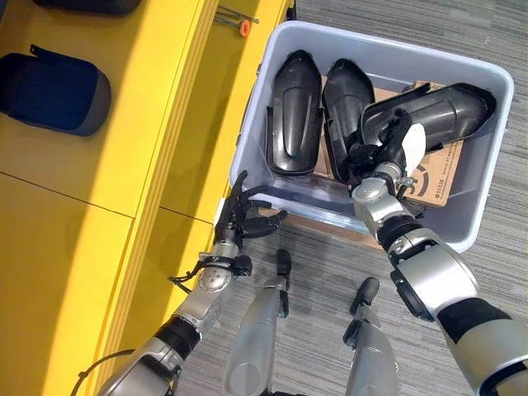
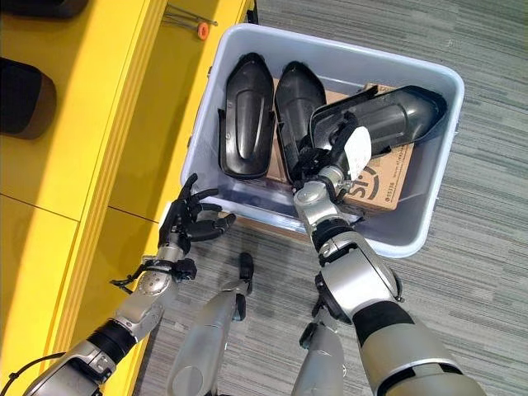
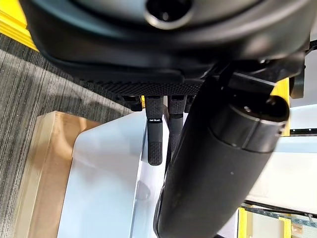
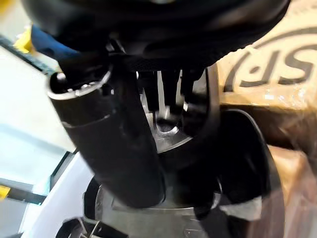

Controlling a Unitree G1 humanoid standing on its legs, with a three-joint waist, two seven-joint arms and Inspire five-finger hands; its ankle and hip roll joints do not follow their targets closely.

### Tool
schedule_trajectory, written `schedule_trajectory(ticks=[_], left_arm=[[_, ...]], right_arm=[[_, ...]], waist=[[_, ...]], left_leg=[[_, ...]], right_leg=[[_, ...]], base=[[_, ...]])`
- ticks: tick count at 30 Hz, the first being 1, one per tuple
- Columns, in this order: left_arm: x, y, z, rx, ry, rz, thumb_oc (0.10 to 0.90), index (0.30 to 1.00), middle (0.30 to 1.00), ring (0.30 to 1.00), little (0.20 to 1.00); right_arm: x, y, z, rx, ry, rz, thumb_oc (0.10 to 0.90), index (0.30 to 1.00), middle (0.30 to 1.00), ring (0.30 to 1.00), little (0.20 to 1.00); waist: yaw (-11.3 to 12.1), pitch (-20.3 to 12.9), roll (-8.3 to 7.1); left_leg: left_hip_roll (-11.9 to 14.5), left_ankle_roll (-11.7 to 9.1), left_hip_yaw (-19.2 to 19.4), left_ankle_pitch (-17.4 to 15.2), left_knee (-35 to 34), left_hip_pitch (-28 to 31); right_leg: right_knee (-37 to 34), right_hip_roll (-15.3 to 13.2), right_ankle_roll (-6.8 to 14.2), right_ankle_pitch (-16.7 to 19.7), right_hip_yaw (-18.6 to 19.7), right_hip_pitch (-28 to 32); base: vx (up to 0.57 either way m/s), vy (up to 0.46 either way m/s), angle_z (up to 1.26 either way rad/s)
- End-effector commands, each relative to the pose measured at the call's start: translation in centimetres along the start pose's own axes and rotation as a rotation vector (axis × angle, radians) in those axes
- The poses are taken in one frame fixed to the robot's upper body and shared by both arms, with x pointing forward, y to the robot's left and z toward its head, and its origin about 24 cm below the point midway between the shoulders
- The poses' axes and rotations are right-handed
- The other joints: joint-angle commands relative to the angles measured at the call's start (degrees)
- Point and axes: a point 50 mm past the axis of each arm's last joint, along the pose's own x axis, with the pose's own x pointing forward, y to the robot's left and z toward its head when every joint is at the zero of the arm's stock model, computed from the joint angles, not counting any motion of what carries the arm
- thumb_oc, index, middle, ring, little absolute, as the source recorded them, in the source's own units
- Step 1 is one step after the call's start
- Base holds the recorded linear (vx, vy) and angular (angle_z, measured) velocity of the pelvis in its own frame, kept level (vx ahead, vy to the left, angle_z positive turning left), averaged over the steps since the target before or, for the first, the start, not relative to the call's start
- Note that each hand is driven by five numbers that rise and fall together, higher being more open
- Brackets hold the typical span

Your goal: Move parts from the plastic box to the shelf.

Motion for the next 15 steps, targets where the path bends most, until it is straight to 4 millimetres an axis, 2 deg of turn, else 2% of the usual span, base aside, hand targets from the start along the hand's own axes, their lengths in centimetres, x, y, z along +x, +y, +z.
schedule_trajectory(ticks=[1,9,15], left_arm=[[-1.4,0.5,-2.0,-0.008,0.093,0.040,0.900,1.000,1.000,1.000,1.000],[-1.4,0.7,-2.3,-0.002,0.097,0.057,0.900,1.000,1.000,1.000,1.000],[-1.2,0.8,-2.1,0.004,0.086,0.068,0.900,1.000,1.000,1.000,1.000]], right_arm=[[0.7,-0.8,-0.9,-0.002,0.080,0.000,0.400,0.300,0.300,0.300,0.300],[0.4,-0.6,-0.9,-0.033,0.042,0.000,0.400,0.300,0.300,0.300,0.300],[0.0,-0.2,0.5,-0.057,-0.074,-0.008,0.400,0.300,0.300,0.300,0.300]], waist=[[1.4,2.3,0.87],[0.6,2.3,0.55],[-0.4,2.3,0.06]], left_leg=[[3.0,-3.4,0.7,-3.0,3.0,-0.1],[3.2,-3.4,0.9,-2.6,2.3,0.5],[3.6,-3.6,1.1,-2.4,1.7,2.1]], right_leg=[[4.1,-5.0,2.7,-4.0,2.9,5.7],[4.3,-4.9,2.6,-4.0,3.3,5.4],[4.5,-4.7,2.5,-4.2,3.8,5.8]], base=[[-0.07,0.020,0.00],[-0.01,0.004,-0.02],[0.00,0.000,0.00]])
